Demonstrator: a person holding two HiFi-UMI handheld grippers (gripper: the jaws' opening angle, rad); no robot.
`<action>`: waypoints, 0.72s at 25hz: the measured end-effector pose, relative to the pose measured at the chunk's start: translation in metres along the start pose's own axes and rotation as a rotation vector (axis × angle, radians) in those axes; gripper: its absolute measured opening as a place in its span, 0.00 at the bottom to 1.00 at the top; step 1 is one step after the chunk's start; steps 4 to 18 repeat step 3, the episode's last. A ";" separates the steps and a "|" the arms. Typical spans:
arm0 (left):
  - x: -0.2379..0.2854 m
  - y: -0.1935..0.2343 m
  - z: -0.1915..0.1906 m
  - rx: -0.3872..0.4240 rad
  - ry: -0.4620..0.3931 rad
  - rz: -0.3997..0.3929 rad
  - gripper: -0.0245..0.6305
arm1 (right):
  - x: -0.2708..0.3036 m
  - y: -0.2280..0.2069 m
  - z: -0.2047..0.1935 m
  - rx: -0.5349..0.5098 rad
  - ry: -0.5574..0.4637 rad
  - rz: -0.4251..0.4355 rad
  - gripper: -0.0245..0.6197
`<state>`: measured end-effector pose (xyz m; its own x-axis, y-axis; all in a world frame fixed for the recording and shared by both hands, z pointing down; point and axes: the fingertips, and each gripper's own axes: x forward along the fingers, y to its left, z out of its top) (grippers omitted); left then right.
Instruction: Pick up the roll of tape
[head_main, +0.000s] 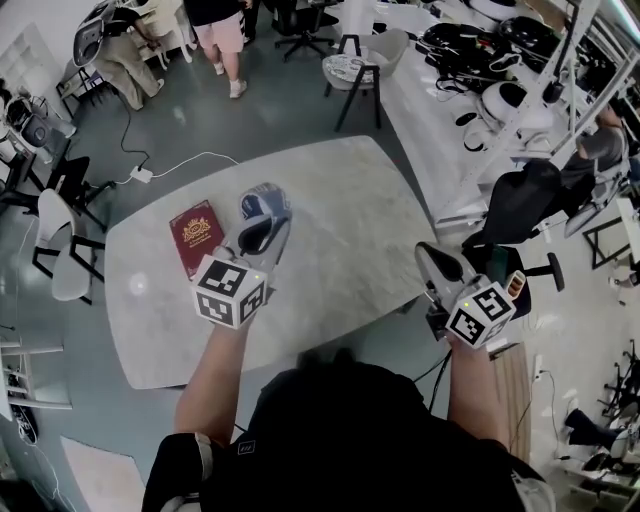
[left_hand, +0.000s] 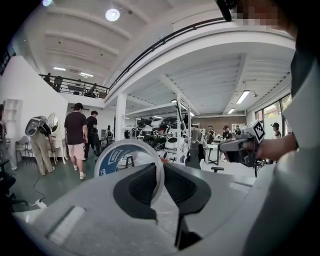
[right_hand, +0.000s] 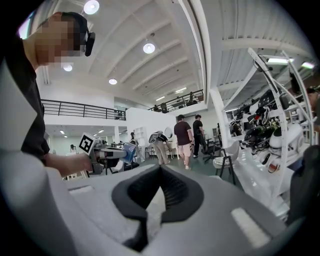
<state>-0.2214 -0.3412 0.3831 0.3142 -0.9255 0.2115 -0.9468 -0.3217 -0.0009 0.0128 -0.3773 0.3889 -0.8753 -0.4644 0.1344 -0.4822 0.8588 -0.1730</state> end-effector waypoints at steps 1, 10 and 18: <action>0.001 -0.001 0.001 0.001 0.000 -0.001 0.12 | -0.001 -0.001 0.000 0.002 0.000 0.000 0.04; 0.003 -0.003 0.002 0.002 -0.001 -0.004 0.12 | -0.004 -0.002 0.000 0.006 0.001 0.001 0.04; 0.003 -0.003 0.002 0.002 -0.001 -0.004 0.12 | -0.004 -0.002 0.000 0.006 0.001 0.001 0.04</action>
